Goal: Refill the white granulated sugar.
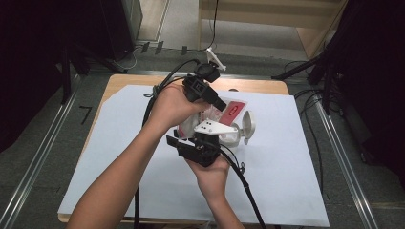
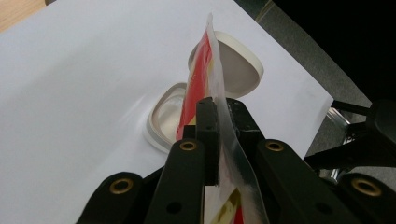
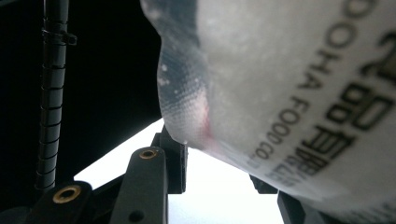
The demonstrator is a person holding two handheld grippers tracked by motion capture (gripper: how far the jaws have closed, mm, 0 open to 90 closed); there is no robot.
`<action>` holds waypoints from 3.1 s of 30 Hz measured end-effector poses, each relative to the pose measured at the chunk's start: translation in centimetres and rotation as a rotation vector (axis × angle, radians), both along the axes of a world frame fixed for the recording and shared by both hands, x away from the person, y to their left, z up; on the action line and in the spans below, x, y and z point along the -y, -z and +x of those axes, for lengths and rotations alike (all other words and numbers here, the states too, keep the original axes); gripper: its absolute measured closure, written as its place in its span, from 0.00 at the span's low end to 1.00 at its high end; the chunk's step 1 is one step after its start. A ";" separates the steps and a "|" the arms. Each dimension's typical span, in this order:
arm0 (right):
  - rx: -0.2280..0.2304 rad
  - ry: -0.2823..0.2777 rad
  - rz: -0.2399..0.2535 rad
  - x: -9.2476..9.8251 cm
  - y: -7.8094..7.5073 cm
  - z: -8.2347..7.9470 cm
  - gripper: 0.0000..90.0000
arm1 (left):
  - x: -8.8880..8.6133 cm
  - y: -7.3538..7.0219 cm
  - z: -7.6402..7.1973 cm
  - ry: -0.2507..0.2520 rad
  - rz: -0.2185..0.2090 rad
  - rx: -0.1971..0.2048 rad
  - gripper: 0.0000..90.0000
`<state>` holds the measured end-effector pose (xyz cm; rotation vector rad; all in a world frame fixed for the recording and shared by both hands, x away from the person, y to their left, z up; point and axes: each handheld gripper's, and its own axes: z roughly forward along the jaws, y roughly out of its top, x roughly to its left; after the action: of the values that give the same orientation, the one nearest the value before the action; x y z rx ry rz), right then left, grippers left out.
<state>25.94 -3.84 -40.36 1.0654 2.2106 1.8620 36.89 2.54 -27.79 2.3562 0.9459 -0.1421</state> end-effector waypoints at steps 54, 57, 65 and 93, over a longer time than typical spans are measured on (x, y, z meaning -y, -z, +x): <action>0.028 0.017 -0.025 0.7 -0.6 0.0 0.84 | 0.8 -0.5 0.8 0.003 0.031 -0.034 0.96; 0.018 0.014 -0.018 0.7 -0.5 0.1 0.79 | 1.0 -0.4 0.8 -0.003 0.033 -0.028 0.96; 0.023 0.026 -0.020 0.5 -0.4 0.0 0.72 | 0.9 -0.3 0.8 0.005 0.025 -0.022 0.96; -0.007 0.053 -0.021 1.5 0.1 0.5 0.70 | 1.6 0.4 1.0 -0.018 -0.011 -0.007 0.95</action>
<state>26.41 -5.35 -40.44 1.1173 2.1780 1.8128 37.87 0.90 -28.18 2.3383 0.9667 -0.1476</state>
